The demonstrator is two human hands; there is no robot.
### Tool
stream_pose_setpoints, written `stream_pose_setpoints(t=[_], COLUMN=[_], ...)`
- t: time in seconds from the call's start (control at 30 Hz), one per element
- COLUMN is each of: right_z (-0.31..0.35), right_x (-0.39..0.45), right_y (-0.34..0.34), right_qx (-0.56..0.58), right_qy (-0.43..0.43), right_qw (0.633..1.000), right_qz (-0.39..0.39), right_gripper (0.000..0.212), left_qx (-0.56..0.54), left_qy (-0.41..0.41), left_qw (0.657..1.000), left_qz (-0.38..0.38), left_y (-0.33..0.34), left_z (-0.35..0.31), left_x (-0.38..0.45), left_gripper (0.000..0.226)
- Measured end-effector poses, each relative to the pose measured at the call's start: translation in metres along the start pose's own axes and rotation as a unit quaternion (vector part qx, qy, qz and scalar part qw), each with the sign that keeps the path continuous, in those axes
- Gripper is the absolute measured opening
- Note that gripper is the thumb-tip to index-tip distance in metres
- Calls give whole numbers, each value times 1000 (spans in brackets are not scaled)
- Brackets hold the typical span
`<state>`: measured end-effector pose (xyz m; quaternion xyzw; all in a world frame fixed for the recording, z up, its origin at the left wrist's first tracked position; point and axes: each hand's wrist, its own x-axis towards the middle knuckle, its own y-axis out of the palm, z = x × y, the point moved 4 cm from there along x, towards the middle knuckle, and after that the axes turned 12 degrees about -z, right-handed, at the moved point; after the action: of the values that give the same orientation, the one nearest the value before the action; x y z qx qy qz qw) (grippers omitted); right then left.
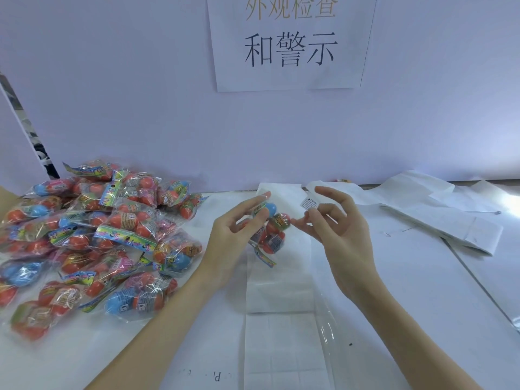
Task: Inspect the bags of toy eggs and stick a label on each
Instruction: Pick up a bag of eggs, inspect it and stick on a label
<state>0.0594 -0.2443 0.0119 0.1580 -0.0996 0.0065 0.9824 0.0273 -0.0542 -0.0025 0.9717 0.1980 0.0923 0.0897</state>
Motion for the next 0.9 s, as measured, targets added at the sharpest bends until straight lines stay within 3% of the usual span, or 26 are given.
stream_pose_setpoints(t=[0.1, 0.2, 0.3, 0.4, 0.5, 0.63, 0.77, 0.9], right_z=[-2, -4, -5, 1, 1, -5, -10, -11], right_x=[-1, -1, -3, -2, -1, -6, -9, -13], right_y=[0, -2, -1, -3, -3, 6, 11, 14], right_qx=[-42, -31, -29, -47, -56, -39, -51, -67], right_qy=[-19, -3, -2, -57, -63, -11, 10, 8], right_qw=[999, 999, 1000, 997, 996, 998, 996, 994], right_qz=[-14, -16, -11, -35, -27, 39, 72, 83], right_gripper=[30, 30, 28, 31, 33, 32, 31, 31], left_qx=[-70, -69, -78, -76, -70, -65, -139, -156], left_qy=[-45, -56, -62, -70, -99, -128, -190, -163], left_qw=[996, 996, 994, 993, 991, 989, 972, 973], left_qz=[35, 5, -46, -55, -49, -30, 3, 43], left_y=[1, -1, -7, -9, -9, -6, -11, -14], left_z=[5, 8, 12, 13, 12, 12, 12, 10], left_x=[2, 5, 7, 9, 8, 9, 14, 17], left_gripper=[37, 38, 22, 13, 22, 38, 49, 48])
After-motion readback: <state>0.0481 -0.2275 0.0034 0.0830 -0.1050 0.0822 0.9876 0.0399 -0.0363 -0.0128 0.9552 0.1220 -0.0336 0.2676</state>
